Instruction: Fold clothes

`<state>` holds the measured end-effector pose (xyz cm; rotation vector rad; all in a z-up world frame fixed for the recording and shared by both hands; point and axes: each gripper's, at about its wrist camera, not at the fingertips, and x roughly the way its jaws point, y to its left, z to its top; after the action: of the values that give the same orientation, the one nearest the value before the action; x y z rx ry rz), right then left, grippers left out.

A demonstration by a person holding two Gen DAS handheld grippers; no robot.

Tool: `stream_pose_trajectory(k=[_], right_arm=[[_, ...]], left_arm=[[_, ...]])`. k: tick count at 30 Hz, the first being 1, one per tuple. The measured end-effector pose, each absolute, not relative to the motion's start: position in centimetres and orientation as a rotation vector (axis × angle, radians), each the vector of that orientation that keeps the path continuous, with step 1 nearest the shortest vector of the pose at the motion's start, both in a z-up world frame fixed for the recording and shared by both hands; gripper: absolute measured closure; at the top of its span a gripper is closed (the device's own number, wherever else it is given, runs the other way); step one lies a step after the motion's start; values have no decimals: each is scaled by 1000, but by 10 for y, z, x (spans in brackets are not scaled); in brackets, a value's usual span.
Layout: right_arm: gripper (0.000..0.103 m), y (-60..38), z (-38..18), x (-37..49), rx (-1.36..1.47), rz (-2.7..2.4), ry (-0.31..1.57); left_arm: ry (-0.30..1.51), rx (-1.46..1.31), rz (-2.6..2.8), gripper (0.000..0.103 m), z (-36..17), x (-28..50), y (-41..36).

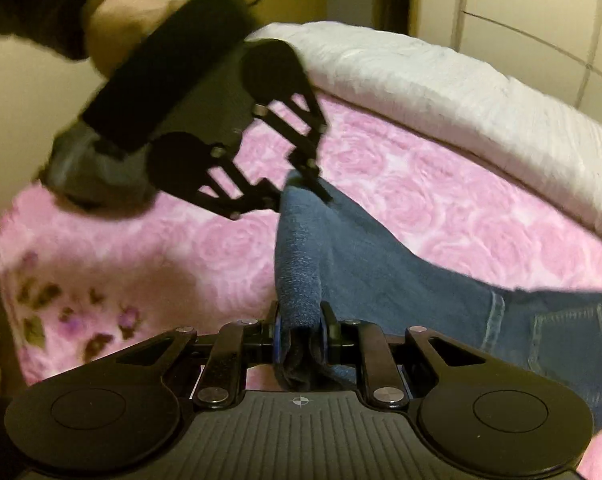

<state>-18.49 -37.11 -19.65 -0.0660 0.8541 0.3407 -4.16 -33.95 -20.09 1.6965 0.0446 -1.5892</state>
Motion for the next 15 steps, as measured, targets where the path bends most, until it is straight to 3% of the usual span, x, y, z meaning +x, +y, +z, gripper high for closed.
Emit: stream_pose_trajectory(k=[8,15], right_arm=[[87,-531,-154,-193,221,305,696],[87,-689,-166,-193,347,269,662]], left_arm=[[53,1682,-1556,85,-126,-72,-478],[89,1673,-1524,84,-139,-105,-632]])
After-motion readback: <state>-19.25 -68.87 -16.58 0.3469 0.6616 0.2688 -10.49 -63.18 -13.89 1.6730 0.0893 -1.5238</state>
